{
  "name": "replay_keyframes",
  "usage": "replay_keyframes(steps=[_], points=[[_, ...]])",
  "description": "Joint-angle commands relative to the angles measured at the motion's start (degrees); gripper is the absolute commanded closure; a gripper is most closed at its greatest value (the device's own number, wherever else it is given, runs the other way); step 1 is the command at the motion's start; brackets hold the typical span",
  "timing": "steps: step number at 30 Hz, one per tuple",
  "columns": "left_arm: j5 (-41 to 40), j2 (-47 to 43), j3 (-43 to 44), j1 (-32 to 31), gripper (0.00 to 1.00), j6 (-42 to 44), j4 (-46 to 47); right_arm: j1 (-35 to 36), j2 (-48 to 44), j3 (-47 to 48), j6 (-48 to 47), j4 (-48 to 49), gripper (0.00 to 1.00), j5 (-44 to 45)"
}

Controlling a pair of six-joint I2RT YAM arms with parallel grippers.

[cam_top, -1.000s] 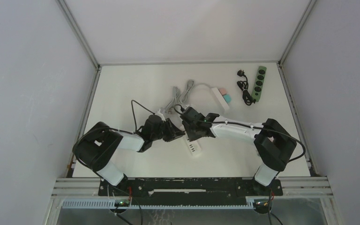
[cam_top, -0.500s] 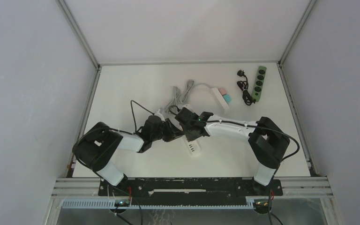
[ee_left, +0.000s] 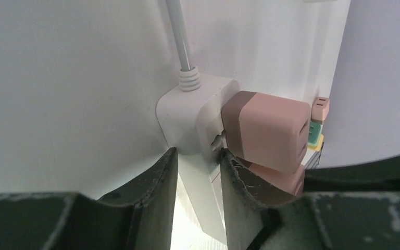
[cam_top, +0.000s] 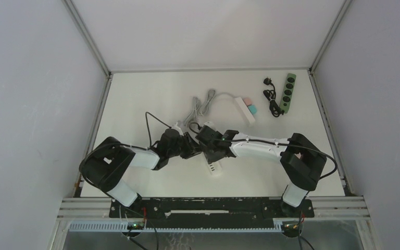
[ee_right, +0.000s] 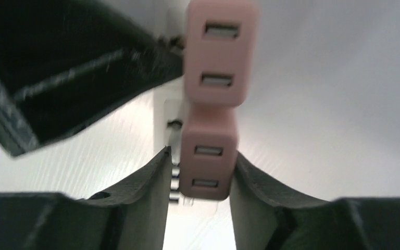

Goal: Insert the plug
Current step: Insert the plug into the socket.

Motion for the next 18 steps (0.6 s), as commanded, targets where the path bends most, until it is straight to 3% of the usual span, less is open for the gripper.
replay_keyframes(steps=[1,10,18], points=[[-1.50,-3.16,-0.81,-0.13,0.58,1.06,-2.28,3.03,-2.70,-1.02,2.32,-1.56,0.46,-2.67],[-5.21,-10.91,-0.63,-0.18,0.48,3.94,-9.76,4.11,-8.32,-3.67,3.97,0.52,0.24,0.61],[-17.34,-27.14,2.13,-0.13,0.33,10.40,-28.32,5.52,-10.18,-6.98,6.13,1.00,0.18,2.01]])
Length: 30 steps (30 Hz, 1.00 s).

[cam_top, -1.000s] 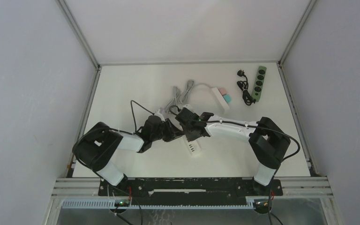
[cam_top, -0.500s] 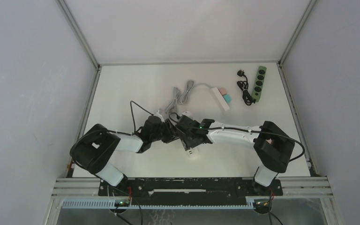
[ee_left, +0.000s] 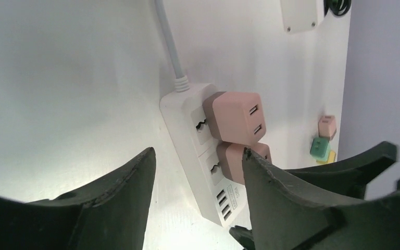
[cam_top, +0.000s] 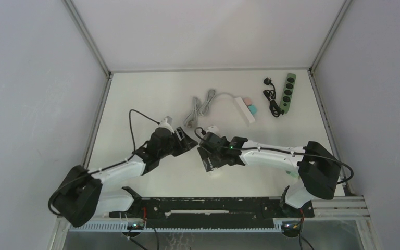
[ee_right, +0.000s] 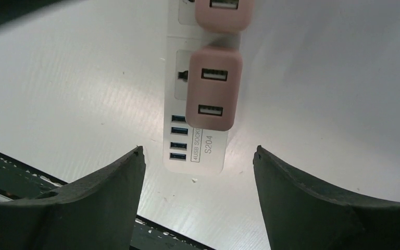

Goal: Insert the plug
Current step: Insert the plug into the socket, then move the socket to the center of the board.

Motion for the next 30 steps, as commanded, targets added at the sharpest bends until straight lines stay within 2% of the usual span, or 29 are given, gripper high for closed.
replay_keyframes(steps=[1,8,13,16,19,23,27,30], points=[[-11.03,-10.92,2.65,-0.13,0.32,6.27,-13.58,1.72,-1.47,-1.78,2.88,1.94,0.17,1.99],[-25.72,-29.60,8.27,0.19,0.15,13.58,-31.95,2.97,-0.09,-3.15,4.53,4.94,0.17,2.12],[-32.28,-40.38,15.33,0.39,0.01,19.31,-41.07,3.58,2.11,-3.12,5.09,6.65,0.17,1.52],[-34.70,-44.15,20.25,0.39,0.00,23.39,-44.70,3.74,3.56,-3.17,5.67,6.97,0.18,1.92],[-37.69,-46.44,23.85,0.38,0.00,30.01,-45.60,3.83,4.69,-3.17,6.01,7.18,0.20,3.04],[-42.72,-47.85,24.88,0.42,0.00,38.31,-43.35,3.64,5.88,-3.13,5.87,8.94,0.29,3.26],[-45.74,-48.55,21.94,0.48,0.00,40.70,-40.78,2.15,6.24,-2.53,5.26,9.43,0.38,3.60],[-44.20,-49.24,19.13,0.83,0.00,40.68,-39.42,-0.01,6.38,-1.58,3.66,9.96,0.46,4.11]])
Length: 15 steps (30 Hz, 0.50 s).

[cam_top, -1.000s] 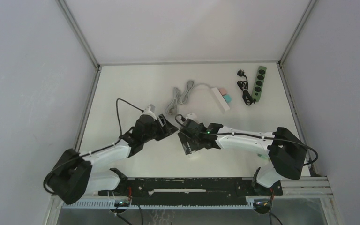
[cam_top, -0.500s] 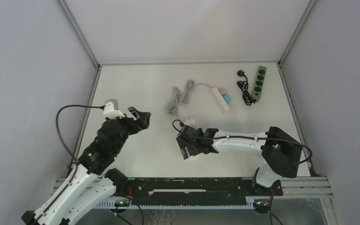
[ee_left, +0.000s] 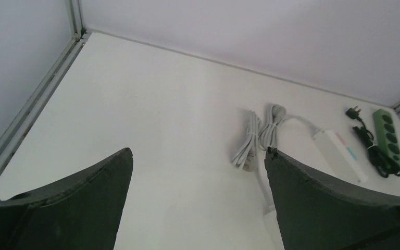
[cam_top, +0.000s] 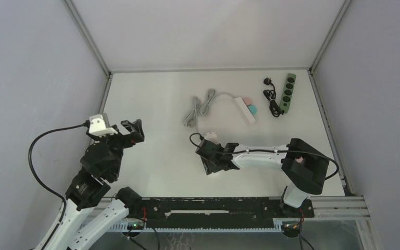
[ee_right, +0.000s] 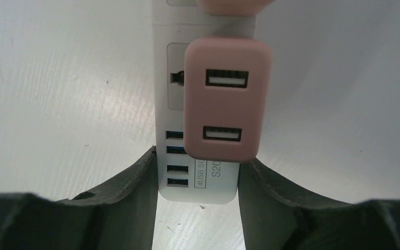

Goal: Insert the plug
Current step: Move the socket to the center of the board.

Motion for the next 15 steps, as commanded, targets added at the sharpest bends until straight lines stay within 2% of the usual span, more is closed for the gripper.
replay_keyframes(steps=[1,5,15], points=[[-1.25,-0.74,-3.51,0.99,0.00,4.26,2.46,-3.05,0.41,2.12,-2.08,3.83,0.48,1.76],[-1.75,-1.10,-4.16,1.66,0.00,5.08,2.45,-8.33,2.20,4.41,-5.47,5.23,0.51,1.30],[-1.72,-3.16,-5.53,2.94,0.00,5.85,3.09,-21.25,9.28,13.28,-16.17,9.03,0.53,-2.57]])
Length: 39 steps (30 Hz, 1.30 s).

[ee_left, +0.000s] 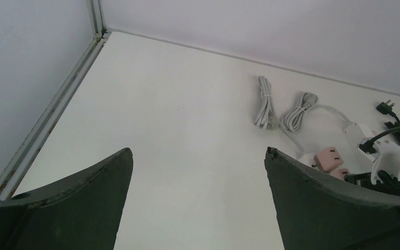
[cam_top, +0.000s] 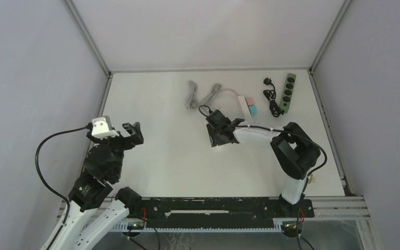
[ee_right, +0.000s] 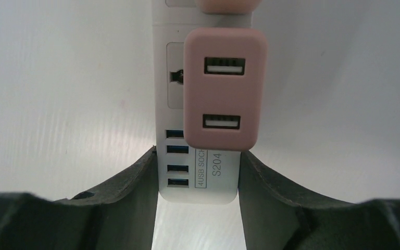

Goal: Insert the plug
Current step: Move the socket to the center of the board.

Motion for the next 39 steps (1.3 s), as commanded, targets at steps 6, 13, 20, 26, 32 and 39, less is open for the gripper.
replay_keyframes(steps=[6,13,20,26,32,39], points=[[-0.11,-1.15,-1.18,1.65,0.00,1.71,2.68,-8.04,5.88,10.85,-7.95,5.45,0.54,-1.90],[-0.03,-1.37,-1.39,2.11,0.00,1.78,2.67,-9.45,9.07,15.95,-9.08,4.54,0.40,-3.41],[0.27,-1.67,-1.37,2.21,0.00,1.78,2.67,-9.26,5.35,15.54,-8.88,2.42,0.23,-3.80],[0.19,-2.26,-1.48,2.34,0.00,1.79,2.63,-9.42,-0.62,14.54,-9.42,0.80,0.15,-4.39],[0.28,-2.66,-1.54,2.32,0.00,1.74,2.58,-12.63,-7.20,13.74,-11.24,-0.94,0.13,-1.32],[0.34,-2.75,-1.63,2.35,0.00,1.79,2.50,-23.01,-9.63,13.53,-10.85,-2.14,0.13,1.37]])
